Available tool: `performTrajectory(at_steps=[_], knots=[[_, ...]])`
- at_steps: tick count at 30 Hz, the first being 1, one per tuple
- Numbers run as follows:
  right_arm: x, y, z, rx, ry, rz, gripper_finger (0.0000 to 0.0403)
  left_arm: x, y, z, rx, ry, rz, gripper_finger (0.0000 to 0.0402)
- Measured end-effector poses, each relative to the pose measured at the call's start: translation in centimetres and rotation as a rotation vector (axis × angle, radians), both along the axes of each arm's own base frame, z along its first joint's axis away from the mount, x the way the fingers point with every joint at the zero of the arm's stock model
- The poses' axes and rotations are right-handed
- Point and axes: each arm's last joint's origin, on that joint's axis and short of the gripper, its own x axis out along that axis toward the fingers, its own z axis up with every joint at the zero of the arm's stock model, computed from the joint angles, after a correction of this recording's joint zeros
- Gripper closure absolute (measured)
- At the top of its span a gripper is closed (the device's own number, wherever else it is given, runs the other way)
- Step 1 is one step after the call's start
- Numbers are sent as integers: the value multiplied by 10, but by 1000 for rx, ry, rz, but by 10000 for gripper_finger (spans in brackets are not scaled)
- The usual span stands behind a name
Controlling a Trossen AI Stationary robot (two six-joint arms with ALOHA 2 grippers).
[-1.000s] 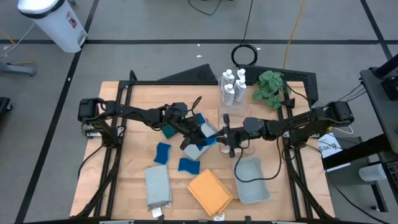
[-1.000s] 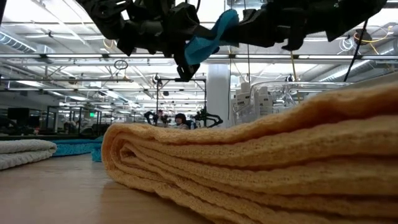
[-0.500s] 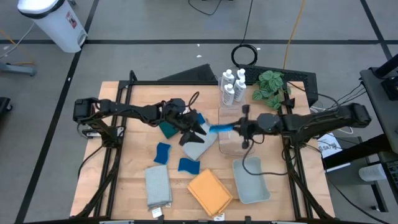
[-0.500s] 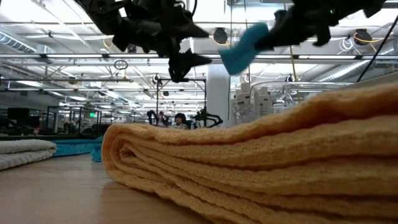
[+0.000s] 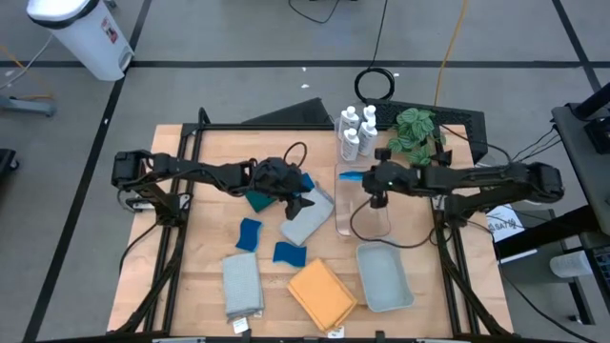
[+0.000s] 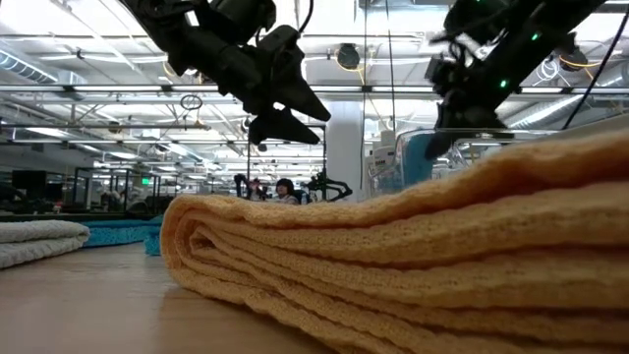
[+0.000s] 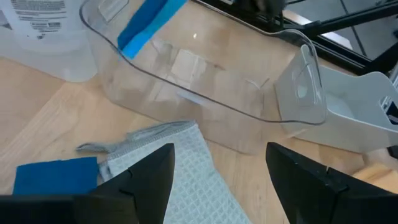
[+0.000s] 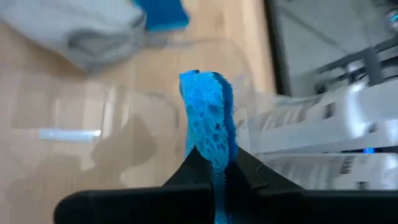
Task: Pick & Place Kitchen Items
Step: Put the blue sponge into the gray bin
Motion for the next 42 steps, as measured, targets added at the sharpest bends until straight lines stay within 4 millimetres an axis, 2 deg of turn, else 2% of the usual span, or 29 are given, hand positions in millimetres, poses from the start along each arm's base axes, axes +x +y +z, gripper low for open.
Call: performTrajectory(at_steps=[8, 21, 33, 37, 42], knots=[[9, -16, -22, 59, 59, -87, 350, 0, 0, 0, 20, -1, -11, 146], [8, -10, -6, 312, -147, -68, 253, -2, 0, -3, 14, 38, -11, 140], [-4, -7, 27, 314, -369, -67, 240, -3, 3, -6, 75, 71, 95, 140], [-3, -7, 33, 323, -438, -71, 242, -10, 8, -13, 165, 184, 229, 140], [-2, -8, 30, 327, -424, -75, 241, -20, 19, -21, 214, 309, 331, 139]])
